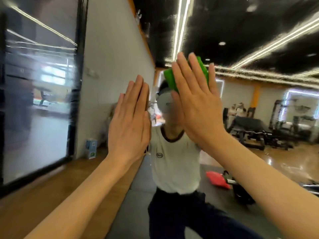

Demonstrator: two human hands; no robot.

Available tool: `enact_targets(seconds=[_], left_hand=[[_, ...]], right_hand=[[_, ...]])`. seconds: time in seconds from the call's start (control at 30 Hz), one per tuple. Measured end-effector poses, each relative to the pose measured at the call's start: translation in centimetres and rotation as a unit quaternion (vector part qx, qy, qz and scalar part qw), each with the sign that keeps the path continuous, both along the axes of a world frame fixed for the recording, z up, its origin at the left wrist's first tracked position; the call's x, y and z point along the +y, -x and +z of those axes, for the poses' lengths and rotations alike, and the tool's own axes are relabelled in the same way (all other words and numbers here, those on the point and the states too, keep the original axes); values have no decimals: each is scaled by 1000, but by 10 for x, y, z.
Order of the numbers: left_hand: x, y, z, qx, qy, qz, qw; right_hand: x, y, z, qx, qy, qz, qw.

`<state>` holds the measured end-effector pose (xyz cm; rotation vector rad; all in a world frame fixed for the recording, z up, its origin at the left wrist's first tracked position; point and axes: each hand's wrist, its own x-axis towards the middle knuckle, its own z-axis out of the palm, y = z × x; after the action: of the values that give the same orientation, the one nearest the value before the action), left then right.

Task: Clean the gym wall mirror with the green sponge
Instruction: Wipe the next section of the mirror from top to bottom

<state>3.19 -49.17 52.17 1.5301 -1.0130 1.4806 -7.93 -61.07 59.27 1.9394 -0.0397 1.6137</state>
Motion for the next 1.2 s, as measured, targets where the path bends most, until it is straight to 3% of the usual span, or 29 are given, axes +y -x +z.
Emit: enact_targets(seconds=[0.1, 0.27, 0.33, 0.43, 0.57, 0.67, 0.8, 0.87, 0.97, 1.1, 1.2], left_hand=[[1, -1, 0, -2, -2, 2, 1000], [1, 1, 0, -5, 1, -2, 1000], [2, 1, 0, -2, 2, -2, 1000], [3, 3, 0, -1, -6, -9, 1000], [4, 2, 0, -11, -11, -13, 1000], [4, 2, -1, -7, -6, -18, 1000], [4, 5, -2, 7, -7, -24, 1000], [5, 8, -2, 17, -7, -29, 999], [5, 13, -1, 35, -13, -33, 999], [-5, 29, 3, 3, -52, -51, 997], [-28, 51, 1, -22, -78, -82, 993]], right_hand=[[15, -22, 20, -57, -30, -16, 998], [-4, 18, -139, 72, 7, -33, 997], [-15, 36, -172, 120, 41, -38, 991], [-28, 40, -118, 121, 64, -69, 988], [-29, 30, -3, -34, -51, -10, 998], [-28, 26, -25, -56, -74, -8, 996], [-38, 52, -150, 40, -57, -28, 997], [-46, 65, -172, 74, -31, -40, 996], [-52, 68, -117, 74, -7, -30, 997], [-55, 58, -2, -44, -58, 3, 997], [-57, 55, -18, -86, -90, 2, 992]])
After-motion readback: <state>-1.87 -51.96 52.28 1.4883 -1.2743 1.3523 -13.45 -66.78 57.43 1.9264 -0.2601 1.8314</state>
